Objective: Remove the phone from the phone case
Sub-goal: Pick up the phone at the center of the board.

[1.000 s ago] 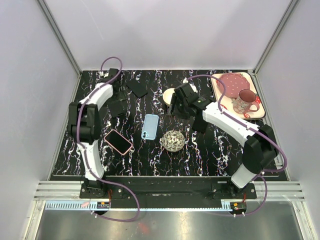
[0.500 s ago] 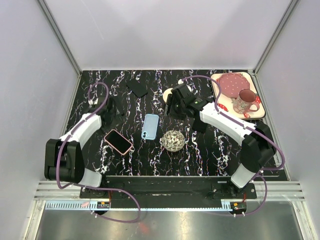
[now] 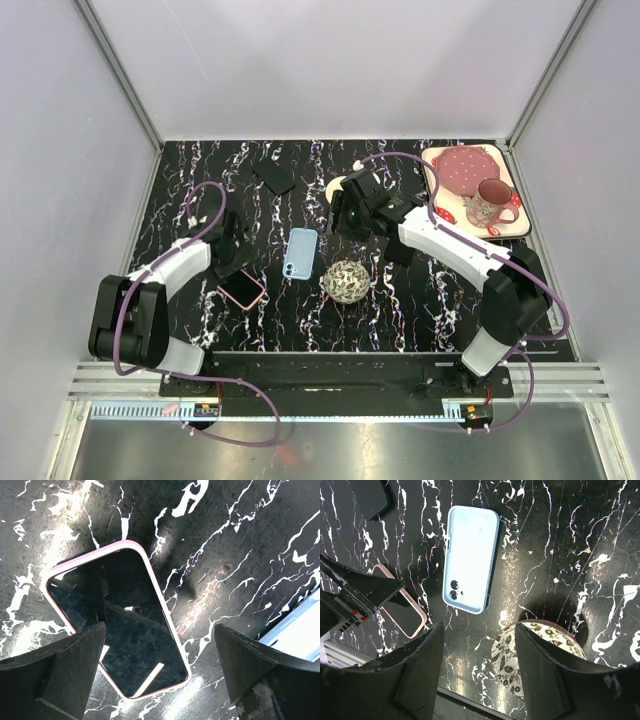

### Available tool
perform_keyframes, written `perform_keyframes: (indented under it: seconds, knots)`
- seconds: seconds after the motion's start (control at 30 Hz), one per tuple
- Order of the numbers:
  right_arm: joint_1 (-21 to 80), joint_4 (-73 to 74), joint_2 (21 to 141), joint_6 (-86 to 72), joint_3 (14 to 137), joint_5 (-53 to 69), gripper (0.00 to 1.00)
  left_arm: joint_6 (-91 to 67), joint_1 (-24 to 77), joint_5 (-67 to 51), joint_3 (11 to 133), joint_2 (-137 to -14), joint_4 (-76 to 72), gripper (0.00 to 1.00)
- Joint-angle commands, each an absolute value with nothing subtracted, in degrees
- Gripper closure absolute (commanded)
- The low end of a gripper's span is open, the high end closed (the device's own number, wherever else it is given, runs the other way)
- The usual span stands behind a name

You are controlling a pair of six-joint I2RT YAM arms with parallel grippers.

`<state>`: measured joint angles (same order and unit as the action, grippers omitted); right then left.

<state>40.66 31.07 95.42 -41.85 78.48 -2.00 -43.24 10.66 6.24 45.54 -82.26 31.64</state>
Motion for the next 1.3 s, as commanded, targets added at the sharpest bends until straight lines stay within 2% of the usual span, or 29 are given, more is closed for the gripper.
perform_keyframes:
  seconds: [0.0, 0.33, 0.6, 0.93, 1.27]
  knots:
    - [41.22, 29.09, 93.78, -41.22, 78.57, -1.58, 0.37, -46.58, 11.07, 7.91, 42.19, -82.89, 29.97, 0.01]
    - [41.75, 28.65, 94.22, -41.66, 78.75, -1.32, 0.37, -48.34, 11.07, 14.85, 40.08, -73.22, 32.95, 0.01]
    - [42.54, 27.69, 94.48, -42.19, 78.22, -0.70, 0.38, -49.39, 11.34, 15.73, 37.98, -71.11, 34.10, 0.01]
    - [42.98, 27.16, 95.19, -42.36, 78.58, -0.09, 0.38, -50.80, 13.18, 14.77, 40.08, -78.75, 32.17, 0.01]
    - [43.33, 26.46, 95.18, -42.80, 78.13, -0.18, 0.38, -51.77, 14.24, 15.64, 40.42, -77.69, 31.55, 0.01]
